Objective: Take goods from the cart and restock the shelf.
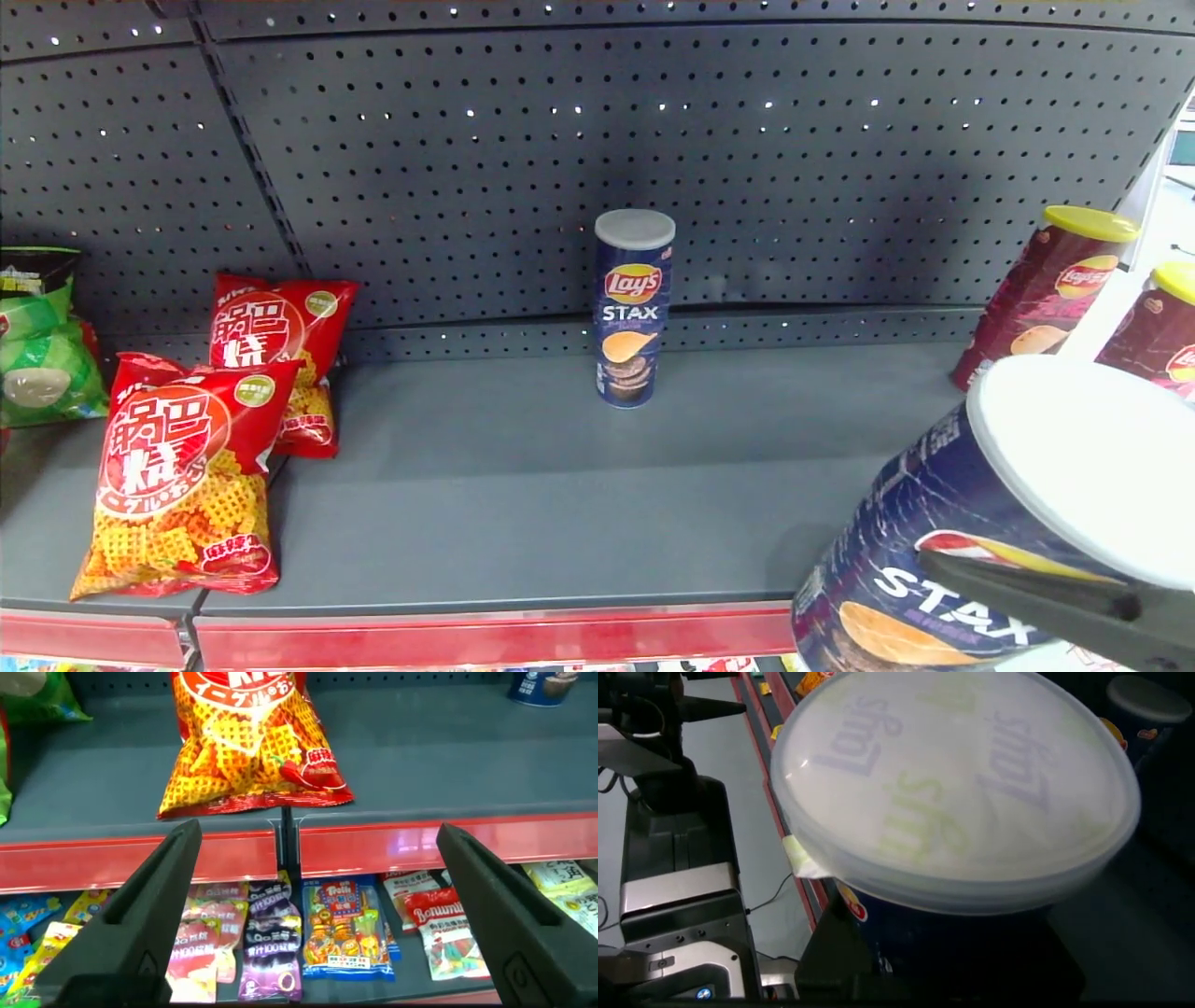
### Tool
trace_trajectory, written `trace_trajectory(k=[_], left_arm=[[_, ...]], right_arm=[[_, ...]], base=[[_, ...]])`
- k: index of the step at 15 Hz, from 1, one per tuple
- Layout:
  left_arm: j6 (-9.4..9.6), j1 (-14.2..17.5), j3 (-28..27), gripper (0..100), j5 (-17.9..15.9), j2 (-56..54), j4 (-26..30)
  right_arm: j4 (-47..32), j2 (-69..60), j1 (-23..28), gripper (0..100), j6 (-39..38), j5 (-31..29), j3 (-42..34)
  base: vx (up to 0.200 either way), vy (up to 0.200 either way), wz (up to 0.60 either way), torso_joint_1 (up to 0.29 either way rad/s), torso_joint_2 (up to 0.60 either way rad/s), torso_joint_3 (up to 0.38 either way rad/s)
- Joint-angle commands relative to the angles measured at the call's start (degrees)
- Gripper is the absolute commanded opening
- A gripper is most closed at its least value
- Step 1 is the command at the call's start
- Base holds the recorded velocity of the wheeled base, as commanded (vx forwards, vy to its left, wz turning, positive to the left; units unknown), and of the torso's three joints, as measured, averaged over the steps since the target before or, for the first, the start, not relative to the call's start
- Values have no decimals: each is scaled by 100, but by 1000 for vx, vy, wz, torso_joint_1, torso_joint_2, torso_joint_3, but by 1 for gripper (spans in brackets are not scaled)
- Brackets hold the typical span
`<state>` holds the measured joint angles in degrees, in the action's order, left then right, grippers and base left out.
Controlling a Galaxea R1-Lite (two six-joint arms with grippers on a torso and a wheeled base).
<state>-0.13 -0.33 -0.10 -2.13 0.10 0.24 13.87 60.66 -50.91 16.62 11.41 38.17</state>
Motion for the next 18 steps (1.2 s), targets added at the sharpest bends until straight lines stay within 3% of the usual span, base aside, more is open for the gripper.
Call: trace_trajectory(k=[1,2,3,4,5,6,8,9,11,13,17,18], left_arm=[[22,-2,1,100,11,-1,2],[136,-2,-8,100,-15,-1,-51],[101,-20,-535,100,2,131,-279],[-277,-275,-1309,100,73,922,-446],[-540,-512,-1818,100,117,1502,-508],[-435,-574,-2126,100,90,1757,-499],[400,-591,-2724,100,-209,2785,-824],[497,-591,-2891,100,-358,3110,-1009],[532,-617,-3075,100,-1000,4051,-1844],[541,-644,-3110,100,-1254,4543,-1940],[550,-1224,-3400,100,-1316,5580,-2389],[558,-1356,-3453,100,-1307,6099,-2854]], right_arm=[[1,25,2,0,-18,2,33],[1,42,-7,0,-18,2,77],[1,34,2,0,-18,2,112],[1,34,-7,0,-18,-7,112],[1,69,2,0,-27,2,121],[1,78,-7,0,-18,2,103],[10,209,2,0,-27,2,147],[10,245,2,0,-27,10,182],[10,455,11,0,-106,10,463],[10,570,63,0,-194,19,613],[19,666,81,0,-220,19,709],[19,666,81,0,-220,19,701]], base=[[0,0,0,0,0,0],[0,0,0,0,0,0],[0,0,0,0,0,0],[0,0,0,0,0,0],[0,0,0,0,0,0],[0,0,0,0,0,0],[0,0,0,0,0,0],[0,0,0,0,0,0],[0,0,0,0,0,0],[0,0,0,0,0,0],[0,0,0,0,0,0],[0,0,0,0,0,0]])
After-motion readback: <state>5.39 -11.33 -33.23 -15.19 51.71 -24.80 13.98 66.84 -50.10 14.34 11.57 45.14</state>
